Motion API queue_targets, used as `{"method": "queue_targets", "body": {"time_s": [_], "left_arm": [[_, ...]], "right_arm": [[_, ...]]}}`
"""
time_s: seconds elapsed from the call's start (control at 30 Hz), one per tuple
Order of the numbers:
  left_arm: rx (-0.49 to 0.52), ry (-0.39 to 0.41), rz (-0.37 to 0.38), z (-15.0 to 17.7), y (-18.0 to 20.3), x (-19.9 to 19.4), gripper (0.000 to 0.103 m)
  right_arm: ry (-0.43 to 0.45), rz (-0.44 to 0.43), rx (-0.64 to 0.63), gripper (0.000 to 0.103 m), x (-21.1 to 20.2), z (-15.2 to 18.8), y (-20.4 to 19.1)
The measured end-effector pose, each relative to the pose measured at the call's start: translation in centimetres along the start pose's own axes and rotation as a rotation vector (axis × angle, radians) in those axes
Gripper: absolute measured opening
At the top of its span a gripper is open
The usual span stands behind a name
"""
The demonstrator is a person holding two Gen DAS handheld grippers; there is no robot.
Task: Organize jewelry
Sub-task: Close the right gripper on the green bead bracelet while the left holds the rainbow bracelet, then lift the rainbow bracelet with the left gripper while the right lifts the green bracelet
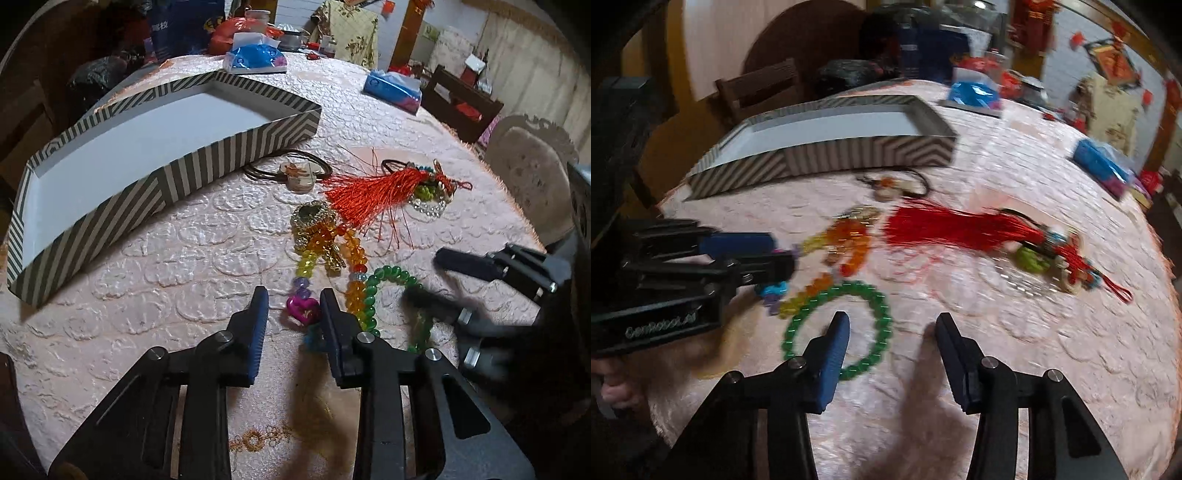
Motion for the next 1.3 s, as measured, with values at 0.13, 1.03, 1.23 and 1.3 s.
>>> {"method": "queue_targets", "body": {"time_s": [0.13, 1.03, 1.23, 1.3], "left_arm": [[0.064, -0.009, -0.011, -0.2, 1.3, 0.3, 0.049], [0.053, 0.024, -0.011, 0.6, 0.9, -0.2, 0.025], [0.005, 0.015, 0.002, 0.7, -0.2, -0.4, 0.011], [-0.007, 0.009, 0.009, 0.8, -0.2, -0.7, 0.011]], "right_arm": [[-0.012, 0.067, 0.1, 0.02, -0.8, 0.1, 2.8], [-0.004, 0.122, 0.14, 0.01, -1.9, 1.0, 5.3], [-0.027, 0.152, 0.147, 0.007, -2.0, 1.1, 5.3], [-0.027, 0.158, 0.179, 0.007, -2.3, 1.3, 5.6]]}}
Point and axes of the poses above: each gripper's, at about its wrist camera, not at the fingertips, and x roughly the way its jaws point, y to its right, z to its underside, the point moved 2 cm from there along x, roughly the way its jaws point, and after that the axes turned 7 degrees about x, right-handed, at the moved point
